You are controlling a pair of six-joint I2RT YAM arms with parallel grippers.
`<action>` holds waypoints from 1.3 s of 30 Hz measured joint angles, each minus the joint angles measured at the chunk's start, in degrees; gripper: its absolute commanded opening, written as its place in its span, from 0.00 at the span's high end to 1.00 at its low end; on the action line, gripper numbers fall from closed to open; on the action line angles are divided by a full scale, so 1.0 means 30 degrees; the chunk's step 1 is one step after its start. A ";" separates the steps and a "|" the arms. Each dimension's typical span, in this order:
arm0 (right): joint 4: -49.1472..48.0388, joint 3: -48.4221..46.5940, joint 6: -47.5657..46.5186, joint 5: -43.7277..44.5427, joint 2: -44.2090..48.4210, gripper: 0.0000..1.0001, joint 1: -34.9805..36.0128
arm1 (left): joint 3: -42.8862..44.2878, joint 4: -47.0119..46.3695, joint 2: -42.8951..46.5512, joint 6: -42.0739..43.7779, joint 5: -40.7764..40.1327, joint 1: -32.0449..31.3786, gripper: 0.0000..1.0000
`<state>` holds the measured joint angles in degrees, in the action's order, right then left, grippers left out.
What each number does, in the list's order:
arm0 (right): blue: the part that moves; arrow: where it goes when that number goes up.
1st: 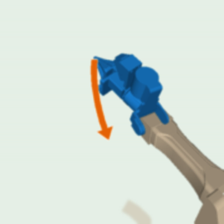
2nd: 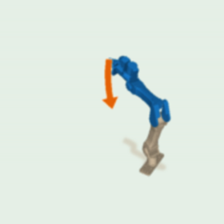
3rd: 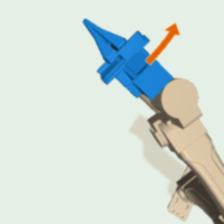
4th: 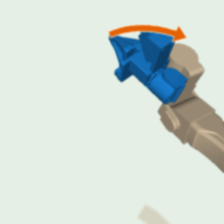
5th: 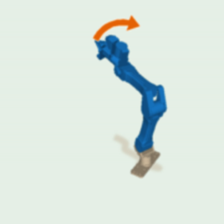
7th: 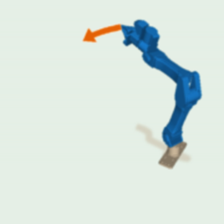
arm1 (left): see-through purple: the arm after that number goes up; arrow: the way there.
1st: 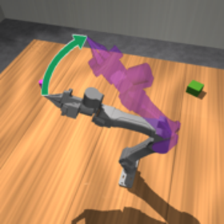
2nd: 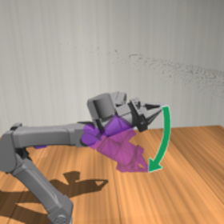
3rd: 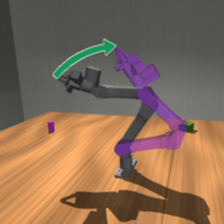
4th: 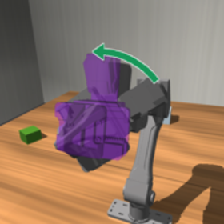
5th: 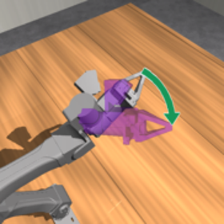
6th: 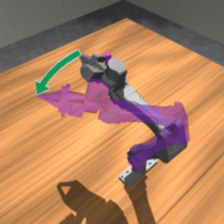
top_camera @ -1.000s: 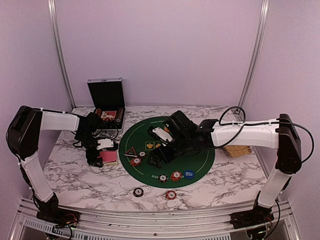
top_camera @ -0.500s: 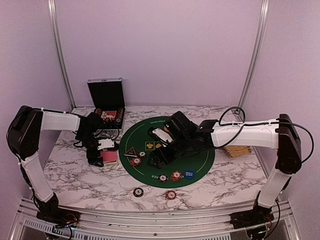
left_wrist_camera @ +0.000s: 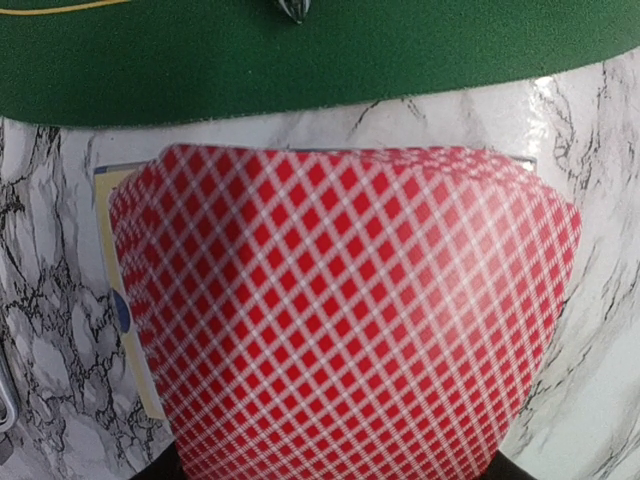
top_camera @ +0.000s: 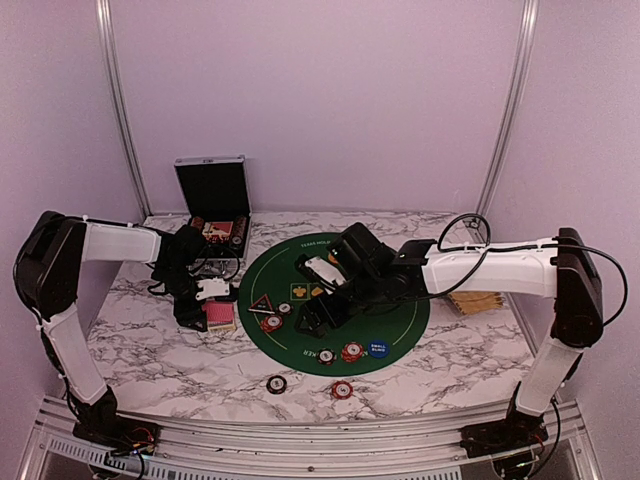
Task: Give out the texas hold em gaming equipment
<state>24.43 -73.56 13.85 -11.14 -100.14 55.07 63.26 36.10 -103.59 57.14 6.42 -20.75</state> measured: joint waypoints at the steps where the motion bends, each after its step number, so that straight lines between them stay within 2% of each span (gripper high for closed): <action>1: 0.0000 0.0007 0.0022 0.0000 0.0000 0.08 0.0000 | 0.0000 0.0000 0.0007 0.0000 0.0000 0.0000 0.65; 4: -0.0022 0.0007 0.0058 -0.0015 0.0000 0.08 0.0000 | -0.0015 -0.0007 0.0036 -0.0036 -0.0015 0.0000 0.67; 17: -0.0758 0.0131 0.0780 -0.0313 0.0000 0.11 -0.0007 | -0.0605 -0.0262 0.0714 -0.0372 -0.0102 0.0000 0.95; 31: -0.1938 0.0619 0.1996 -0.1217 -0.0051 0.12 -0.0525 | -0.0612 0.0233 0.1989 -0.0845 0.0408 0.0000 0.98; 39: -0.5034 0.1078 0.4459 -0.4167 -0.0714 0.11 -0.1719 | -0.0211 0.1129 0.3315 -0.1413 0.1260 -0.0539 1.00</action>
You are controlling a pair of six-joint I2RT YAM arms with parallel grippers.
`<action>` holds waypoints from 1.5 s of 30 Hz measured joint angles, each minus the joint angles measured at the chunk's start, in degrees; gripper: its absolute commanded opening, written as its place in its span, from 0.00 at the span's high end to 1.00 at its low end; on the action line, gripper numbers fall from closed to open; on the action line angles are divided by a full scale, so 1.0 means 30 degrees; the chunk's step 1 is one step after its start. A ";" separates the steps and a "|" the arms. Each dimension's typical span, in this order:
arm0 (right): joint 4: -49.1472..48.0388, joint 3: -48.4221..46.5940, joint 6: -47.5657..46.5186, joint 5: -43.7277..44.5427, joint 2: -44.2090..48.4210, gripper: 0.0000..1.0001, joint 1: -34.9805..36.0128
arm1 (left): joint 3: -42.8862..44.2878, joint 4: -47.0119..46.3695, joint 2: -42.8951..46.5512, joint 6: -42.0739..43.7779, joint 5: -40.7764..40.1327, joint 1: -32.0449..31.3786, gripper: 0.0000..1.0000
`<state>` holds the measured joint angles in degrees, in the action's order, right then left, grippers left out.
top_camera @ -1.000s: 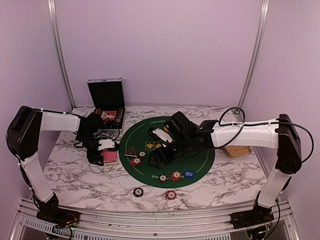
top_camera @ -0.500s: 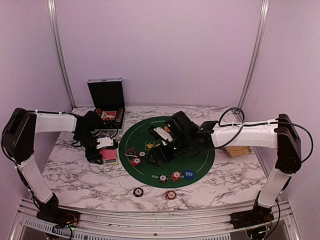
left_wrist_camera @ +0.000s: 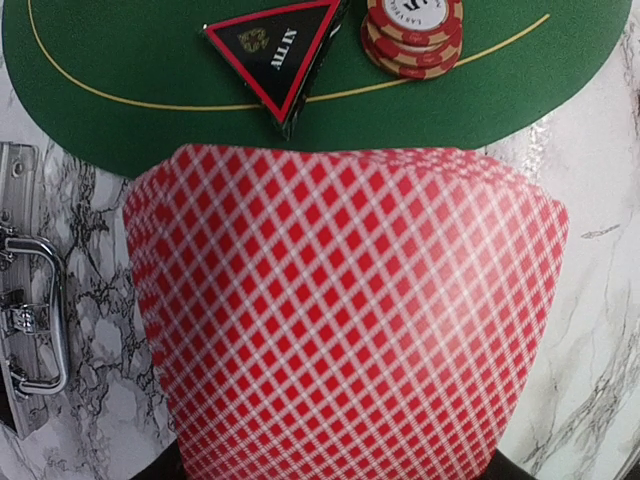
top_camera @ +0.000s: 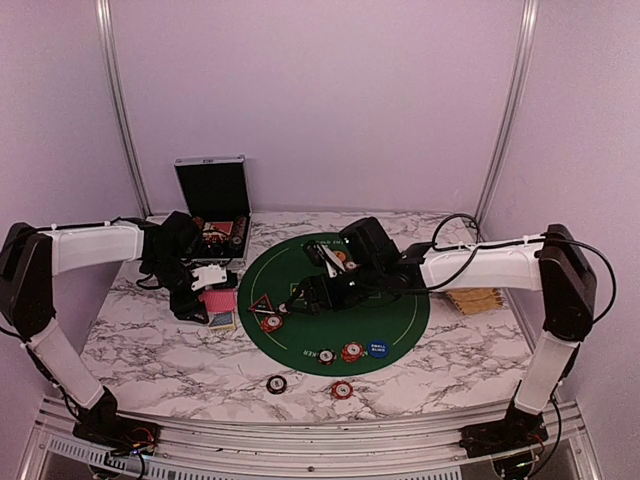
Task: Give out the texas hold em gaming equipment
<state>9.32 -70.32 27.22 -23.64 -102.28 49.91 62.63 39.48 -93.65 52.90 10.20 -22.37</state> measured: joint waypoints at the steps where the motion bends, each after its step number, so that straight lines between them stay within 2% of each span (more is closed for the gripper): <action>1: -0.0605 0.0051 0.0474 -0.0561 -0.0233 0.11 -0.0204 | 0.0036 0.0029 0.0160 -0.0058 0.0109 -0.0109 1.00; 12: -0.6433 -0.0350 0.5173 -0.5275 -0.3832 0.11 -0.0641 | 0.0903 0.0605 0.1268 -0.1129 0.1392 -0.1333 1.00; 23: -1.2458 -0.1974 0.9500 -0.8145 -0.6397 0.16 -0.0685 | 0.1902 0.0874 0.1268 -0.1778 0.1800 -0.2193 1.00; 36: -1.6575 -0.2288 1.2670 -0.9326 -0.7847 0.18 -0.0685 | 0.2142 0.0874 0.1231 -0.1960 0.1756 -0.2645 1.00; 42: -1.7056 -0.2892 1.3253 -0.9471 -0.8429 0.24 -0.0685 | 0.2200 0.0896 0.1166 -0.2011 0.1741 -0.2856 1.00; 45: -1.7194 -0.3082 1.3493 -0.9522 -0.8531 0.32 -0.0685 | 0.2331 0.0903 0.1049 -0.2040 0.1734 -0.2973 1.00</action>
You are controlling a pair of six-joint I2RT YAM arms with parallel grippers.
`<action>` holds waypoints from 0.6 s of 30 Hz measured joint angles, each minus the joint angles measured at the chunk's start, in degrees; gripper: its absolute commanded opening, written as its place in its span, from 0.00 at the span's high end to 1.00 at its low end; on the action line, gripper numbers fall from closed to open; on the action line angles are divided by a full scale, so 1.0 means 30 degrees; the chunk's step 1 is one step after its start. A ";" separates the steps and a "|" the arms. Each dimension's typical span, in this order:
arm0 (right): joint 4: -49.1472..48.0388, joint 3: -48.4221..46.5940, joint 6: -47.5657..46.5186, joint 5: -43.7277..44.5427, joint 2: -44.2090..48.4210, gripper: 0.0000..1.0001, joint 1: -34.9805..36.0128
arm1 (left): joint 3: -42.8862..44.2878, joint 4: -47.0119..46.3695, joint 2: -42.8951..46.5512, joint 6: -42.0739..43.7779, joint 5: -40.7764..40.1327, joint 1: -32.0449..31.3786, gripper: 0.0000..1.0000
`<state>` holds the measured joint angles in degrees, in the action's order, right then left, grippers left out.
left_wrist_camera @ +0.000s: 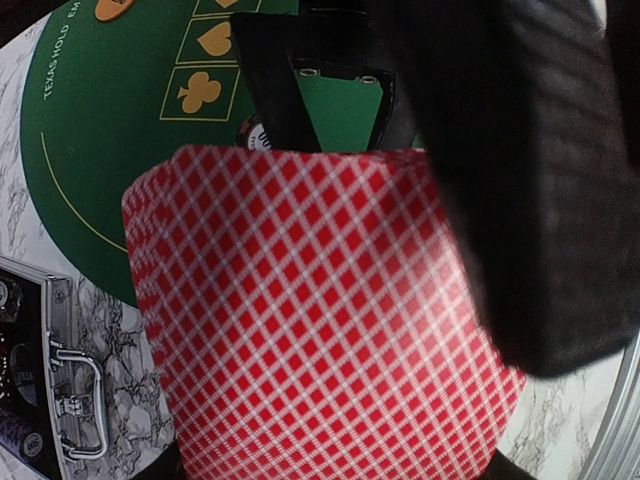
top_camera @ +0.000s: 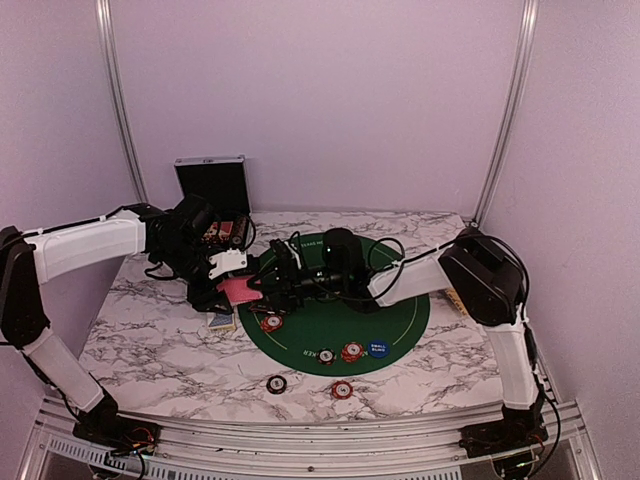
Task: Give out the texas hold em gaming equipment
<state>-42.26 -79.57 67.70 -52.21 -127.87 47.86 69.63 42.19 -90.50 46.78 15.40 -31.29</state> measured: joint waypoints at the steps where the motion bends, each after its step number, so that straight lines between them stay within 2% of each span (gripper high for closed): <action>1: -0.0109 -0.0153 0.0095 -0.0015 -0.0080 0.36 0.0000 | 0.0022 -0.0007 -0.0051 -0.0022 0.0000 -0.0029 1.00; 9: -0.0415 -0.0758 0.0503 -0.0087 -0.0678 0.53 0.0000 | 0.0146 0.0029 -0.0153 -0.0029 -0.0015 -0.0437 1.00; 11: -0.0452 -0.0794 0.0561 -0.0095 -0.0831 0.60 0.0000 | 0.0248 0.0029 -0.0153 -0.0029 -0.0015 -0.0495 1.00; 14: -0.0539 -0.0852 0.0685 -0.0168 -0.1005 0.77 0.0000 | 0.0313 0.0036 -0.0153 -0.0029 -0.0073 -0.0583 1.00; 16: -0.0670 -0.1013 0.0889 -0.0248 -0.1093 0.86 0.0007 | 0.0313 0.0044 -0.0182 -0.0029 -0.0197 -0.0605 0.90; 17: -0.0707 -0.1064 0.0896 -0.0277 -0.1093 0.90 0.0007 | 0.0313 0.0051 -0.0189 -0.0015 -0.0255 -0.0612 0.80; 18: -0.0772 -0.1078 0.1122 -0.0291 -0.1093 0.92 0.0007 | 0.0313 0.0044 -0.0189 0.0051 -0.0335 -0.0648 0.63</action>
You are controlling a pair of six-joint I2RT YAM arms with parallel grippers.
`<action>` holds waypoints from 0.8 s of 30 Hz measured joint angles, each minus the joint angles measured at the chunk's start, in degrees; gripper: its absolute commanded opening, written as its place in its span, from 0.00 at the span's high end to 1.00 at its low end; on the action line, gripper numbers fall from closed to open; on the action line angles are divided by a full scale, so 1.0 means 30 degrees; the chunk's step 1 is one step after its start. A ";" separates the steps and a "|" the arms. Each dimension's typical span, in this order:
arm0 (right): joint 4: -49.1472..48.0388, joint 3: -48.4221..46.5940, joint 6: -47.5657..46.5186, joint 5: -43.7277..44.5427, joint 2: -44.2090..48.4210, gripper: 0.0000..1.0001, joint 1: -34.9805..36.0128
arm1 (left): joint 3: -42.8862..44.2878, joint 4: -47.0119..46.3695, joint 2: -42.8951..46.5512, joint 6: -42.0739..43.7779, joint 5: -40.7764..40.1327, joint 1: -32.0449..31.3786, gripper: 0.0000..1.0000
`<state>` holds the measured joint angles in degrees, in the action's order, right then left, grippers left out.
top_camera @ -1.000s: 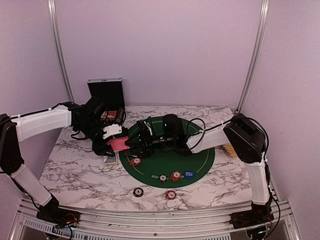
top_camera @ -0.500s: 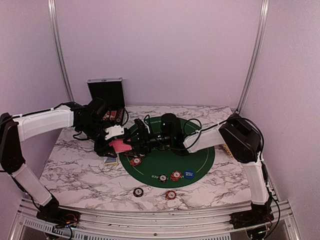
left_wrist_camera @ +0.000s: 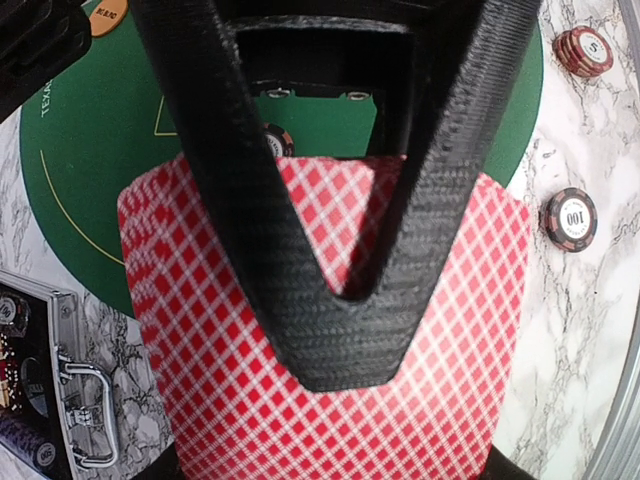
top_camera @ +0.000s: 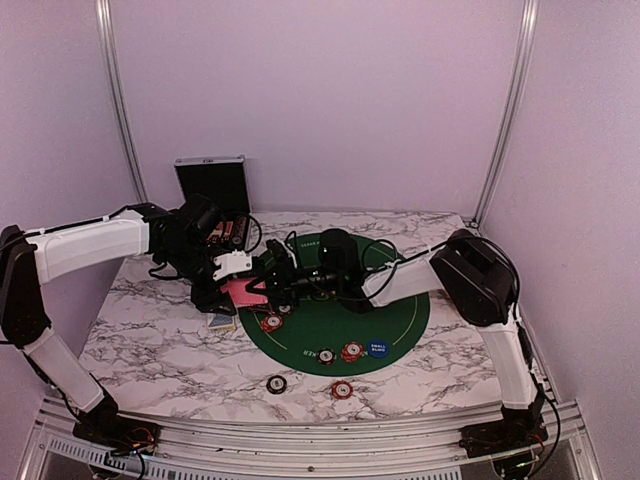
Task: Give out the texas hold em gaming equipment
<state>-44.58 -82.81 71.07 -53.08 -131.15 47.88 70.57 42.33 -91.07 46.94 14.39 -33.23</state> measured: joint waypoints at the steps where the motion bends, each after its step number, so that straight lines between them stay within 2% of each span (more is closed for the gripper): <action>1: -0.0066 0.0000 0.0211 0.0000 0.0000 0.95 0.0000 | 0.0000 -0.0022 0.0000 0.0058 -0.0168 -0.0044 0.44; 2: -0.0095 0.0000 0.0335 -0.0007 0.0000 0.97 0.0000 | 0.0000 -0.0036 0.0000 0.0066 -0.0270 -0.0087 0.23; 3: -0.0117 0.0000 0.0423 -0.0007 0.0000 0.98 0.0000 | 0.0000 -0.0073 -0.0015 0.0080 -0.0364 -0.0124 0.08; 4: -0.0117 0.0000 0.0466 -0.0007 0.0000 0.98 0.0000 | 0.0000 -0.0087 -0.0015 0.0080 -0.0423 -0.0153 0.02; 16: -0.0153 0.0007 0.0845 0.0015 -0.0248 0.99 0.0000 | 0.1239 -0.0321 -0.0991 0.0386 -0.1093 -0.1472 0.01; 24: -0.0291 0.0007 0.1319 0.0022 -0.0284 0.94 0.0000 | 0.1275 -0.0583 -0.1683 0.0670 -0.1676 -0.1945 0.06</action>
<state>-45.45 -82.78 75.02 -53.01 -132.00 47.88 74.39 40.58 -96.12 48.95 9.37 -39.07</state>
